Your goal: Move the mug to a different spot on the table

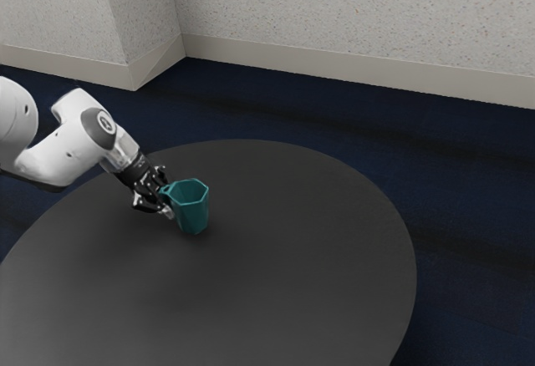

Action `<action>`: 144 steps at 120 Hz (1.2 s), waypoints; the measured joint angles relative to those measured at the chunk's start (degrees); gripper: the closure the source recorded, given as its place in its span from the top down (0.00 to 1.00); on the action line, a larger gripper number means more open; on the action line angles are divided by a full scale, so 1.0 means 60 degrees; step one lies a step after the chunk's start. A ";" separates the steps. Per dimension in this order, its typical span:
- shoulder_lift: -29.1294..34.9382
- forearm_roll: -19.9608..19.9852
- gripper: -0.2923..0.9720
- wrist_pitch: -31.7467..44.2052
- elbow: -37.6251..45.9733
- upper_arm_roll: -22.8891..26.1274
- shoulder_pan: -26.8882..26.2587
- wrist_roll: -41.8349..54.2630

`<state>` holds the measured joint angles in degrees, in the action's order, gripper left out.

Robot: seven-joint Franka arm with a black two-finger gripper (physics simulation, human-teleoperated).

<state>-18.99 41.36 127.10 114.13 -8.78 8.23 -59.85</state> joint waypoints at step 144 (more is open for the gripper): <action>0.1145 0.0539 0.67 0.0331 0.2314 0.0369 -0.0075 0.0100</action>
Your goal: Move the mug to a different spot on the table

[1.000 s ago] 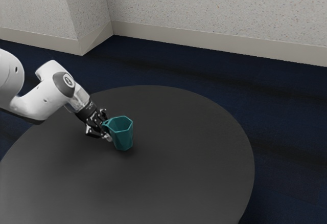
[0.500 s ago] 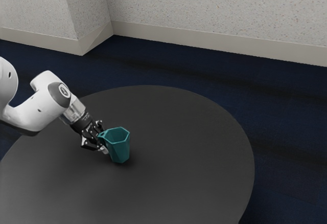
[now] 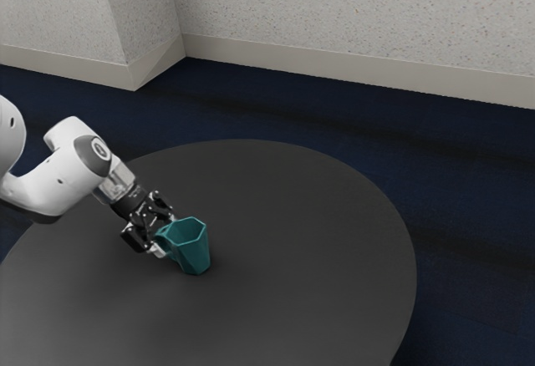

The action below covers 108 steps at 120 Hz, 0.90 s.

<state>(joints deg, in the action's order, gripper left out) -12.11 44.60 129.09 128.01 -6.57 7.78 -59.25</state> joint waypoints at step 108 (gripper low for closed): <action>0.1588 -0.7022 0.77 -0.2915 -0.4163 -0.0115 0.0253 0.3318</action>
<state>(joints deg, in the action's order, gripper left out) -2.59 2.47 111.60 103.03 -7.26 9.29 -39.35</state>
